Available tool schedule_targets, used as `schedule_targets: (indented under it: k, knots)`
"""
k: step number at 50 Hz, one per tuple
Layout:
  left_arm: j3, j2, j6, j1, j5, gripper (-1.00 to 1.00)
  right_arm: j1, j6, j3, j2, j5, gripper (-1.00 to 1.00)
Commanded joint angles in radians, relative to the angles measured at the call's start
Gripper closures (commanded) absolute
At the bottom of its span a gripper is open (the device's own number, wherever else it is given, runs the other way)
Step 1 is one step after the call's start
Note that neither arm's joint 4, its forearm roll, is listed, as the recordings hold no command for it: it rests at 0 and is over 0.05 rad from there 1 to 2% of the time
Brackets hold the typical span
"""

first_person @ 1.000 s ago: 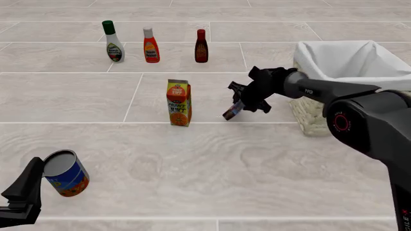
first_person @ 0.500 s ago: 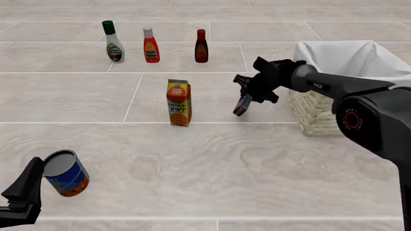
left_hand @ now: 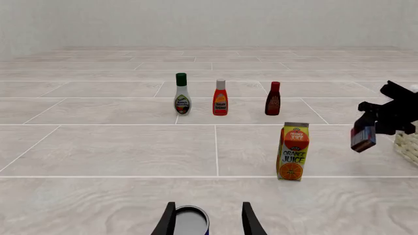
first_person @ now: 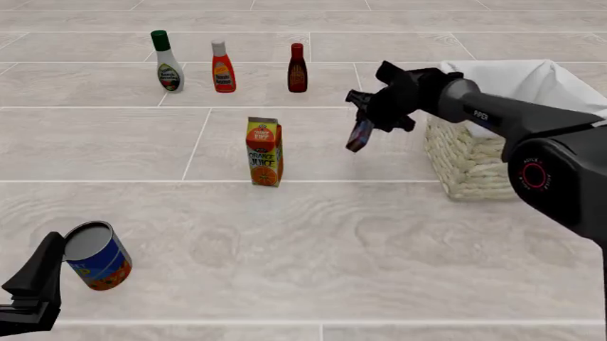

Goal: Pick the chocolate pudding and place it in the basket.

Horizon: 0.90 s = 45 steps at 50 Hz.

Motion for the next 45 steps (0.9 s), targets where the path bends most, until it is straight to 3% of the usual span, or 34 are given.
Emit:
schedule_targets:
  k: [1,5,11,20,45]
  knots:
    - [0.000,0.000,0.000,0.000,0.000,-1.00,-0.014,-0.043,-0.002,-0.040,-0.027,1.00]
    - [0.000,0.000,0.000,0.000,0.000,-1.00,-0.021,-0.068,0.010,-0.062,-0.045,1.00]
    - [0.000,0.000,0.000,0.000,0.000,-1.00,-0.013,-0.062,0.000,-0.071,-0.038,1.00]
    - [0.000,0.000,0.000,0.000,0.000,-1.00,-0.035,-0.115,0.043,-0.136,-0.084,1.00]
    - [0.000,0.000,0.000,0.000,0.000,-1.00,-0.008,-0.119,0.050,-0.226,-0.095,1.00]
